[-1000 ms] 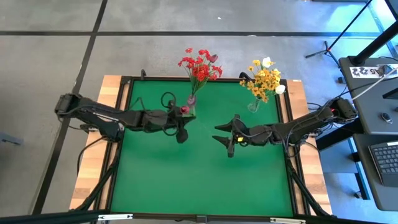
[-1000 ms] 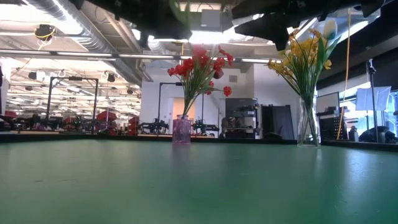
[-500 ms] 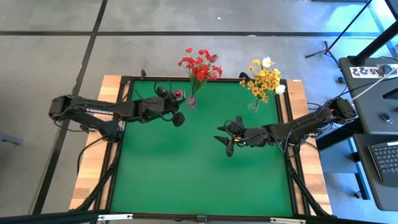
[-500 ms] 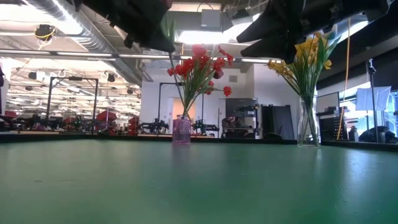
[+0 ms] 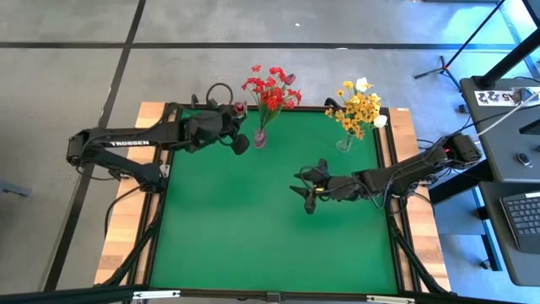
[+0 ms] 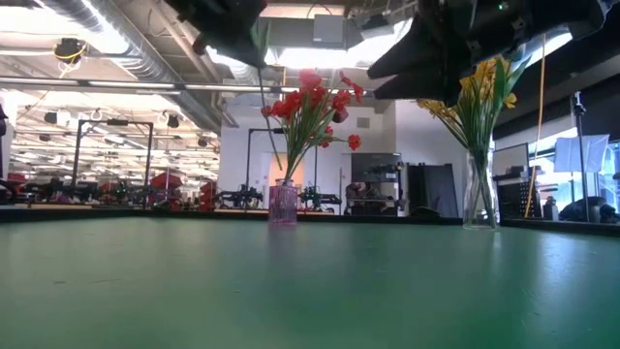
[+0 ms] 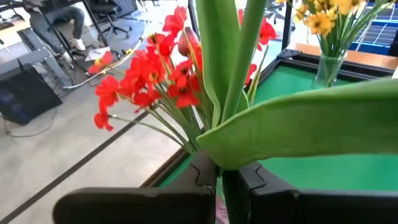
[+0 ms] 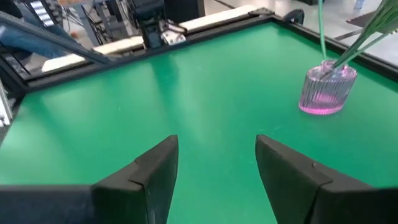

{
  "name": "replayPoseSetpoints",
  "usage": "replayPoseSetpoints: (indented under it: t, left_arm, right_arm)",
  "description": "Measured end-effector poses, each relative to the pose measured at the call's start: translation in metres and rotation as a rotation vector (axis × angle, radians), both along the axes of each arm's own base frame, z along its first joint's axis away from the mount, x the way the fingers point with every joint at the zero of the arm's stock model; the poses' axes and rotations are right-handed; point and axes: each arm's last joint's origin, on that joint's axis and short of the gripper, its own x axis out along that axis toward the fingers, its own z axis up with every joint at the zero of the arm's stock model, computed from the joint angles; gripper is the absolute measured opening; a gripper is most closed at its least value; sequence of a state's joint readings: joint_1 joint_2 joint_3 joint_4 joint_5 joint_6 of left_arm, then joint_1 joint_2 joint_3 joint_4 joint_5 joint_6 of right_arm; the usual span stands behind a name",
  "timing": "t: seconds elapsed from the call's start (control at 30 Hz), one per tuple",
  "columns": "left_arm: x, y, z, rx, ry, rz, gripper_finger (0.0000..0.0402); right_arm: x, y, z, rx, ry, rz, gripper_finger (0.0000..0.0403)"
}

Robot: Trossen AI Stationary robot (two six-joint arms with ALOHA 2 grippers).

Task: Sort flowers into vase by color
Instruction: Put the red flower into the pink transparent vase

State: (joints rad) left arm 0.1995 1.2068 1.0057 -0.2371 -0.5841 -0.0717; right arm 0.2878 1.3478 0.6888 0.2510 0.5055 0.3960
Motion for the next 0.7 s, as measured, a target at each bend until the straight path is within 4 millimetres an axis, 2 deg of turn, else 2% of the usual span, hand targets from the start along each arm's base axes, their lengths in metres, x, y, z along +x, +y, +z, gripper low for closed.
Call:
replayPoseSetpoints:
  t: [0.17, 0.37, 0.7]
  left_arm:
    - [-0.002, 0.01, 0.005, 0.008, -0.004, 0.016, 0.0001]
    - [0.005, 0.027, -0.012, -0.033, 0.069, 0.028, 0.0001]
    - [0.004, 0.03, -0.008, -0.006, 0.071, 0.018, 0.0]
  right_arm:
    - [0.005, 0.001, -0.01, -0.011, 0.035, -0.002, 0.0214]
    - [0.011, 0.003, -0.018, -0.012, 0.03, -0.007, 0.0214]
    - [0.012, 0.003, -0.023, -0.015, 0.047, -0.009, 0.0214]
